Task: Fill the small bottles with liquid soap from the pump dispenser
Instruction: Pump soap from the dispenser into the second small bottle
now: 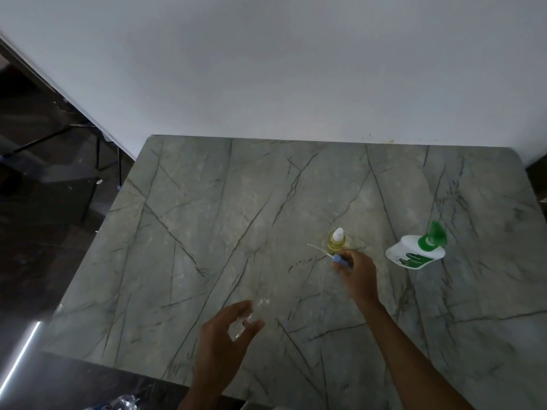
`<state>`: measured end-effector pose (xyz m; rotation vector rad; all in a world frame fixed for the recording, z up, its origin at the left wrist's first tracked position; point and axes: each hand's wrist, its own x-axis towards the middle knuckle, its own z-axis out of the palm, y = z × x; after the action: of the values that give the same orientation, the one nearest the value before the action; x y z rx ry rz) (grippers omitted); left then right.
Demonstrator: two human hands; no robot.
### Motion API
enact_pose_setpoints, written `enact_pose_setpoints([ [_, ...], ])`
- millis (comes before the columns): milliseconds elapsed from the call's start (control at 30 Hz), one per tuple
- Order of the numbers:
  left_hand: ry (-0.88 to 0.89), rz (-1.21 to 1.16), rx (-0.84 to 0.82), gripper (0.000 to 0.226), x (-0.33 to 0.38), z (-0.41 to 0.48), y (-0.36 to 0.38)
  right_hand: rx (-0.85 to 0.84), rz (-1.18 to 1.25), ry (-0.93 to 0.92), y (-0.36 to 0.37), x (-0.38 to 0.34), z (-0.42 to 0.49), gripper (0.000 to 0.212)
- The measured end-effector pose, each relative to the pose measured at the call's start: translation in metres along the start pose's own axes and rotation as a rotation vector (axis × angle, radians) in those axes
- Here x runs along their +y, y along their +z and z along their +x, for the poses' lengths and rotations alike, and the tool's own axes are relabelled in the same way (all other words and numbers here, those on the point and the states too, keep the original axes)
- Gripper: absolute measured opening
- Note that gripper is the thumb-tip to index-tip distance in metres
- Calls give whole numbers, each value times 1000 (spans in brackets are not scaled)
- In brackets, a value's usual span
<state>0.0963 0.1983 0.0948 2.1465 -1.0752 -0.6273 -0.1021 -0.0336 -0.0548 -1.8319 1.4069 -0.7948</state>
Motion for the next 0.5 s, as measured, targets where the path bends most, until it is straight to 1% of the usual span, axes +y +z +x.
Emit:
enact_pose_setpoints([
  [267, -14, -6, -2, 46, -3, -5, 0, -26, 34, 8, -2, 2, -1, 20],
  [367, -19, -4, -3, 45, -3, -7, 0, -39, 27, 13, -3, 3, -2, 24],
  [500, -16, -12, -4, 44, -2, -9, 1, -38, -3, 73, -8, 3, -5, 33],
])
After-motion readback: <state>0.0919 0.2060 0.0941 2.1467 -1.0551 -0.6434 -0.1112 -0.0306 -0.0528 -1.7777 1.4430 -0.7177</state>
